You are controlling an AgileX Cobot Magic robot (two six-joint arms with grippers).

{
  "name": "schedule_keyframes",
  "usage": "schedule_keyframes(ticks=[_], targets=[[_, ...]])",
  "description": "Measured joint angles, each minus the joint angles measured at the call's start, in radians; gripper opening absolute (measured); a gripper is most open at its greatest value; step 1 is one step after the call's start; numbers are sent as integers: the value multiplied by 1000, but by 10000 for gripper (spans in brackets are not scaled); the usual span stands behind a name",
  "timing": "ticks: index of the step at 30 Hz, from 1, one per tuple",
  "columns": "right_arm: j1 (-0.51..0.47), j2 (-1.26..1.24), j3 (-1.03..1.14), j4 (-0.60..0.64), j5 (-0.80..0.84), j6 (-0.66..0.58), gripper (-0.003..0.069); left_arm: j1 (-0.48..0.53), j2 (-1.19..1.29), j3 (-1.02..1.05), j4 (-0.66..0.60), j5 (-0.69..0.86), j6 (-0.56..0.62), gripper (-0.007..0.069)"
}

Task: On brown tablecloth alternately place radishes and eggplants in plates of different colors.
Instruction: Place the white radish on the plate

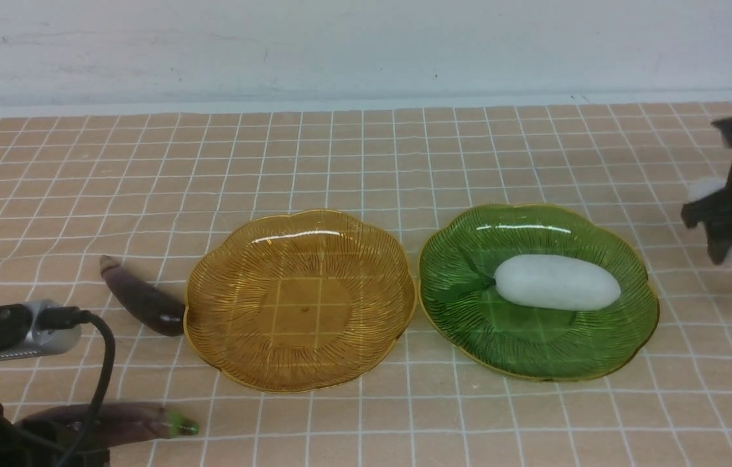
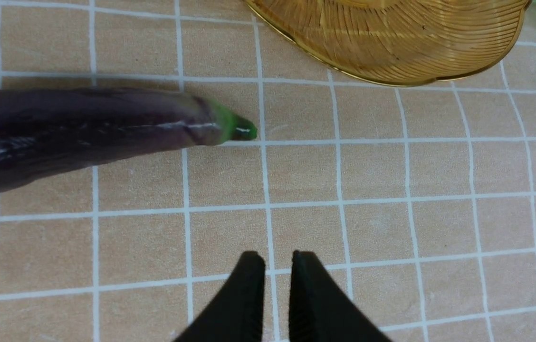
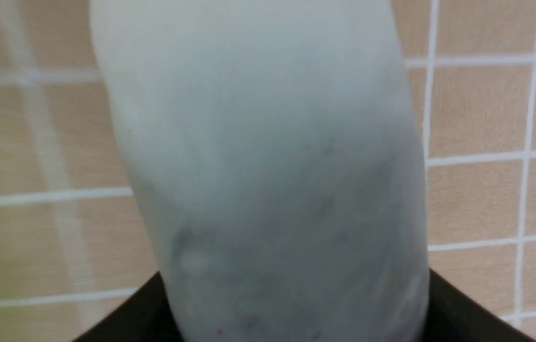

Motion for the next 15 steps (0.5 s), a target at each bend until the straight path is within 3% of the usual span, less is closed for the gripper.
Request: schedule_keyframes(ticks=[2, 3, 7, 10, 15], targets=[[0, -21, -1, 33, 2, 0, 484, 0, 0, 0, 0, 0, 0, 70], [3, -97, 15, 167, 5, -21, 484, 0, 0, 0, 0, 0, -1, 71], [79, -264, 140, 402, 12, -152, 484, 0, 0, 0, 0, 0, -47, 87], [168, -296, 209, 436, 17, -215, 484, 0, 0, 0, 1, 0, -59, 107], [334, -263, 284, 302, -55, -269, 484, 0, 0, 0, 9, -2, -72, 167]])
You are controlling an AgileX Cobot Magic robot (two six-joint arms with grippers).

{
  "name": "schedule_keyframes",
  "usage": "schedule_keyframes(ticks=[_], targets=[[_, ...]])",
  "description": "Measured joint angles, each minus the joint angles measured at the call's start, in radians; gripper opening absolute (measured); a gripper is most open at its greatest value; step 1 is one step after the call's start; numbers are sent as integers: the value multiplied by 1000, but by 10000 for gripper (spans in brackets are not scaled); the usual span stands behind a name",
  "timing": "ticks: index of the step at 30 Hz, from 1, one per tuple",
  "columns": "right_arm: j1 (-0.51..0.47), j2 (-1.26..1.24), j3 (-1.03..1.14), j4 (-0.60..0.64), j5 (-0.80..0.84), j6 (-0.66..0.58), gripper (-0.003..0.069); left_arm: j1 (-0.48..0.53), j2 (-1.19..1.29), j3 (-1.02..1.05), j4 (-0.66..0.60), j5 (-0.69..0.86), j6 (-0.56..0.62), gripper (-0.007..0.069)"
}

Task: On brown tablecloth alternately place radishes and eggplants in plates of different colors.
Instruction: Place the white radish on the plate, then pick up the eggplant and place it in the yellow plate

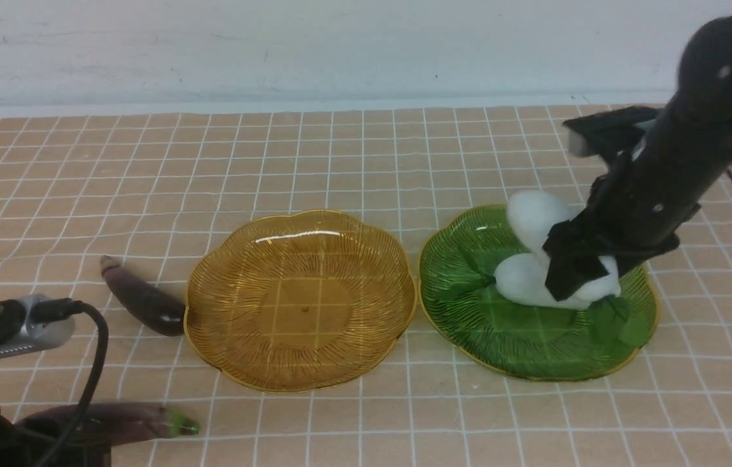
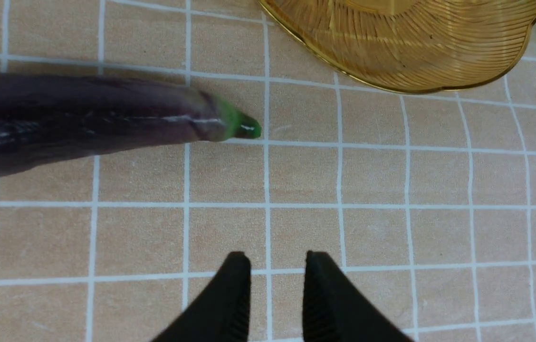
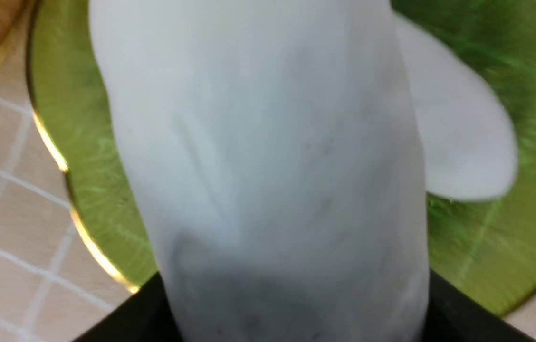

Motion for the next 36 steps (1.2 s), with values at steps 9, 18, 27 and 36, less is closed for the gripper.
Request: schedule_keyframes(ticks=[9, 18, 27, 36], targets=[[146, 126, 3, -315, -189, -2, 597, 0, 0, 0, 22, -8, -10, 351], [155, 138, -46, -446, -119, 39, 689, 0, 0, -97, 85, 18, -12, 495], [155, 118, -266, -357, 61, 62, 622, 0, 2, -139, 232, 105, -24, 505], [155, -45, -282, -255, 81, 149, 456, 0, 199, -168, 264, 68, -5, 505]])
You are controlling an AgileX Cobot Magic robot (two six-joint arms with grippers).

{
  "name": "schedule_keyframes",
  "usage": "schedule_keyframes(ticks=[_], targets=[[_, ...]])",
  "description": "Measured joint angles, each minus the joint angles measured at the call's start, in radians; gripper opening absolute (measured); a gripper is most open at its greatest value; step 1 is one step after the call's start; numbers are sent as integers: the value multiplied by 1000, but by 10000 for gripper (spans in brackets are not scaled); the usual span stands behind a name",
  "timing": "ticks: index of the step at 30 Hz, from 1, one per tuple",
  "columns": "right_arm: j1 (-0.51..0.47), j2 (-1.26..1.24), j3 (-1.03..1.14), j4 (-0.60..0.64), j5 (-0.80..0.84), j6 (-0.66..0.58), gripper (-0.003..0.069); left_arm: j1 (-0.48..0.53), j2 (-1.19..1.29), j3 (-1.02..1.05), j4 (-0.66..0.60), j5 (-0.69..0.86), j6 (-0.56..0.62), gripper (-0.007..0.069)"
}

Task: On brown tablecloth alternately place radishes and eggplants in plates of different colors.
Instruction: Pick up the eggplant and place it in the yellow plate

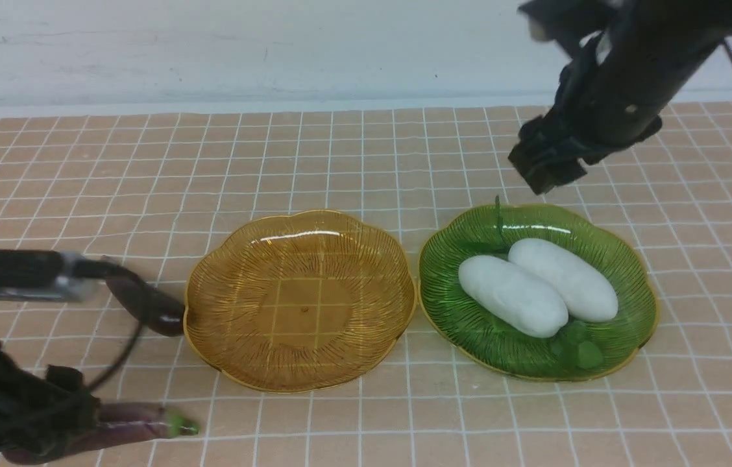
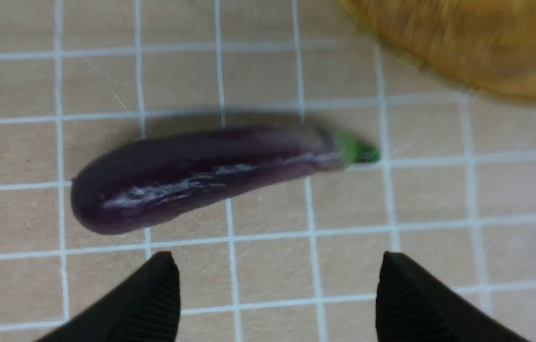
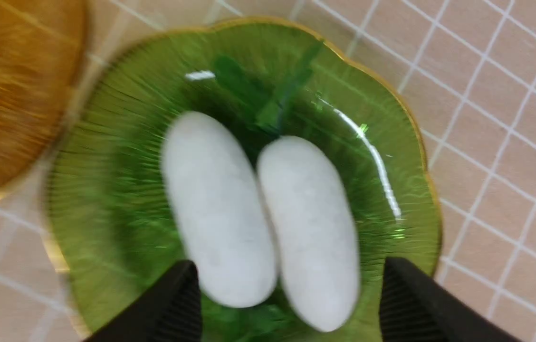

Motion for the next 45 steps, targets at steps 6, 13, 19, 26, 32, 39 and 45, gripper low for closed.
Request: schedule_keyframes(ticks=[6, 13, 19, 26, 32, 39, 45], targets=[[0, -149, 41, 150, 14, 9, 356, 0, 246, -54, -5, -22, 307, 505], [0, -163, 44, 156, 16, 9, 312, 0, 411, -123, -7, -53, 547, 505], [0, -159, 49, 172, 16, 8, 306, 0, 529, -125, 6, -106, 626, 505], [0, -159, 51, 176, 16, 5, 306, 0, 598, -125, 76, -150, 636, 503], [0, -159, 51, 202, 16, 5, 306, 0, 667, -131, 115, -201, 590, 442], [0, -159, 51, 216, 16, 5, 306, 0, 705, -143, 153, -193, 448, 269], [0, -159, 51, 224, 16, 5, 306, 0, 630, -324, 137, 74, 276, 242]])
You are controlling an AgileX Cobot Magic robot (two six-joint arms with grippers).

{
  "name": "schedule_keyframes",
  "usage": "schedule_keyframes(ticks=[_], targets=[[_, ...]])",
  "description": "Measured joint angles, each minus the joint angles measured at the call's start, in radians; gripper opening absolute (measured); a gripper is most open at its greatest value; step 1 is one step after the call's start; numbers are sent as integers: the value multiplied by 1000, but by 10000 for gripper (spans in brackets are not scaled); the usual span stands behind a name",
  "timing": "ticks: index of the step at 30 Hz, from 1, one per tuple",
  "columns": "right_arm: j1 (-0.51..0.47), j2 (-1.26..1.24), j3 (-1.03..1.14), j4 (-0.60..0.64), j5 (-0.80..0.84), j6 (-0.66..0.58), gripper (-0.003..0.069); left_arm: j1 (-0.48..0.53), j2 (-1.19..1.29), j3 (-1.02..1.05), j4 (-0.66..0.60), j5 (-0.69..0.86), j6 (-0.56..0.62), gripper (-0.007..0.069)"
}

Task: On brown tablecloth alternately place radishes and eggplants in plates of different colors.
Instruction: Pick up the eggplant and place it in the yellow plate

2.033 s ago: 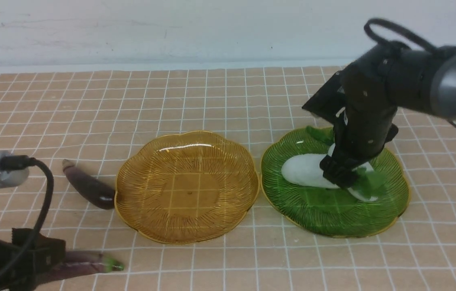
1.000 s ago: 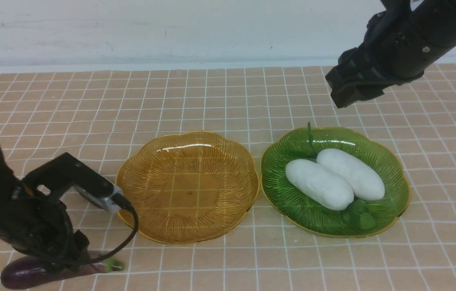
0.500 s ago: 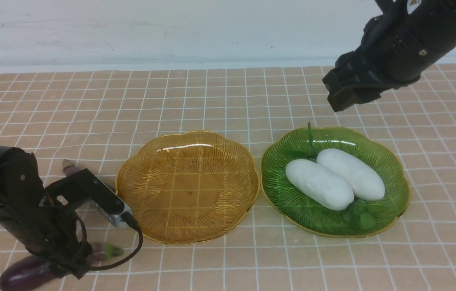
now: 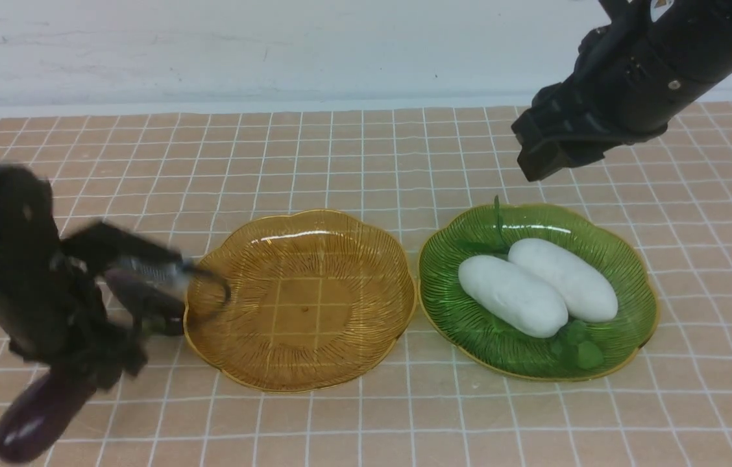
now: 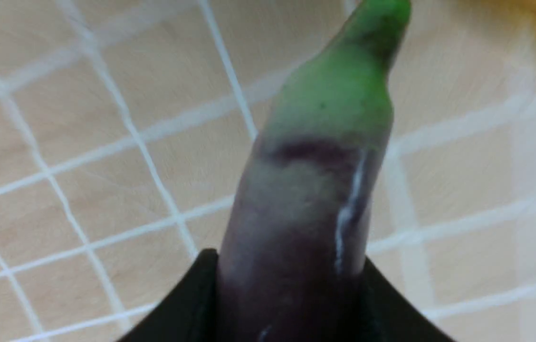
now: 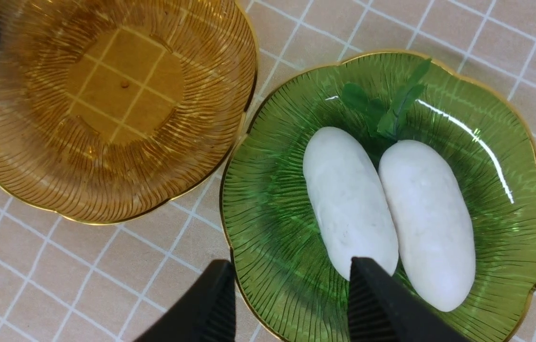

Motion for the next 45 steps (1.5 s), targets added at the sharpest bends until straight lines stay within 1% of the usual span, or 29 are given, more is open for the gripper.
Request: schedule_keyframes(ticks=[1, 2, 3, 4, 5, 6, 9, 12, 14, 19, 20, 21, 22, 24, 25, 26, 28, 31, 32, 33, 34, 37, 39, 42, 45], targets=[[0, 0, 0, 1, 0, 0, 306, 0, -11, -36, -23, 22, -39, 242], [0, 0, 0, 2, 0, 0, 306, 0, -19, -87, -78, 35, -97, 242], [0, 0, 0, 2, 0, 0, 306, -1, -19, -95, -78, 35, -107, 242], [0, 0, 0, 2, 0, 0, 306, -8, -16, -148, -151, 16, -176, 242], [0, 0, 0, 2, 0, 0, 306, -19, -1, -177, -212, -25, -218, 244], [0, 0, 0, 2, 0, 0, 306, -28, 13, -198, -246, -54, -245, 246], [0, 0, 0, 2, 0, 0, 306, -69, 89, -241, -355, -173, -293, 275], [0, 0, 0, 2, 0, 0, 306, -91, 151, -263, -436, -236, -313, 320], [0, 0, 0, 2, 0, 0, 306, -94, 178, -267, -465, -250, -322, 346], [0, 0, 0, 2, 0, -15, 306, -89, 239, -268, -587, -284, -365, 525], [0, 0, 0, 2, 0, -15, 306, -88, 239, -268, -590, -286, -367, 530], [0, 0, 0, 2, 0, -18, 306, -76, 239, -270, -610, -286, -369, 560], [0, 0, 0, 2, 0, -18, 306, -65, 237, -274, -616, -286, -370, 573], [0, 0, 0, 2, 0, -18, 306, -18, 228, -283, -612, -272, -370, 575], [0, 0, 0, 2, 0, -18, 306, -12, 227, -284, -611, -270, -371, 573], [0, 0, 0, 2, 0, -18, 306, 49, 221, -288, -586, -247, -376, 557], [0, 0, 0, 2, 0, -18, 306, 126, 217, -288, -547, -219, -399, 532], [0, 0, 0, 3, 0, -18, 306, 156, 220, -288, -528, -216, -416, 531], [0, 0, 0, 3, 0, -18, 306, 171, 228, -288, -517, -223, -440, 531], [0, 0, 0, 3, 0, -18, 306, 172, 231, -288, -516, -224, -445, 531], [0, 0, 0, 3, 0, -18, 306, 173, 250, -288, -504, -243, -476, 531], [0, 0, 0, 10, 0, -18, 306, 174, 268, -288, -474, -250, -499, 531], [0, 0, 0, 18, 0, -18, 306, 174, 278, -288, -421, -250, -531, 531], [0, 0, 0, 22, 0, -18, 306, 174, 286, -288, -307, -248, -624, 531], [0, 0, 0, 22, 0, -18, 306, 174, 296, -288, -255, -248, -660, 531]])
